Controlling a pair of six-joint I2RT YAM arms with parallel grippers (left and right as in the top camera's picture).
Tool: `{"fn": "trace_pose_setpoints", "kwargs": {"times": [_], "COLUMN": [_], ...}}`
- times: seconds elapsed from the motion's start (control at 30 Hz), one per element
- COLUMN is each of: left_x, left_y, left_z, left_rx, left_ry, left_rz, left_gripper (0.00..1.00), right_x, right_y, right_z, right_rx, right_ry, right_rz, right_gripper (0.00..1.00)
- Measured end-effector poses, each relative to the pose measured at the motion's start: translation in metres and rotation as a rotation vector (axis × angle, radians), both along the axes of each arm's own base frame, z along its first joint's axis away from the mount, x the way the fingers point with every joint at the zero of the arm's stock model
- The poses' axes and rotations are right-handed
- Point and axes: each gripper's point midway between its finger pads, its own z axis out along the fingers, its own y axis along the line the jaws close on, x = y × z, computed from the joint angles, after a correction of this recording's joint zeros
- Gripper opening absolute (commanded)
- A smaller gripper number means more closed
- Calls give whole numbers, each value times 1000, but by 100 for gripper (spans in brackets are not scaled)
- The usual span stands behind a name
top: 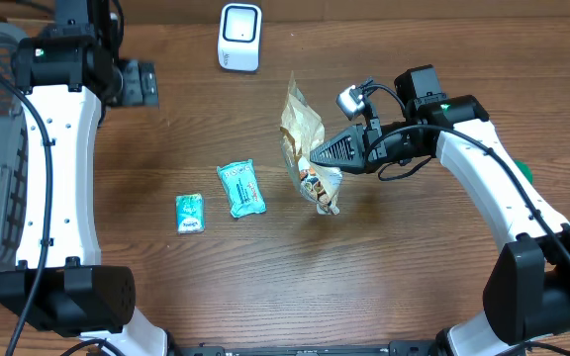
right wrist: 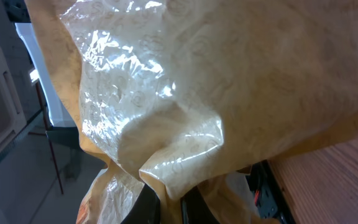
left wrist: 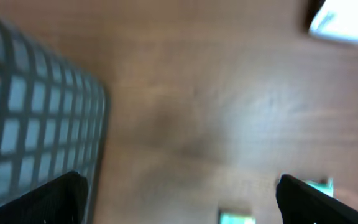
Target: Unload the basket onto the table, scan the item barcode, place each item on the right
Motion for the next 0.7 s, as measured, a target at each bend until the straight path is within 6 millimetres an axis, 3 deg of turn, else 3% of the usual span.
{"fn": "trace_pose_setpoints", "kwargs": {"times": [0.27,0.47,0.57,0.7], "left_x": [12,3,-13,-32], "left_y": [-13,-25,-47,-92], "left_z": [4,-2,-11,-11], "left_rx": [-80,-145,-269,-479], "left_ry": [-55,-12,61,132], "left_rz": [-23,-39,-78,-203], "left_gripper": [100,100,98,100], "right_x": [0,0,0,-1], "right_y": [0,0,0,0], "right_z": [-5,-7,-6,-2], "right_rx": [-31,-39,-38,-15], "right_ry": [2,8,8,13], "right_rz": [-6,-8,-7,-2], "right_gripper": [4,4,4,4]}}
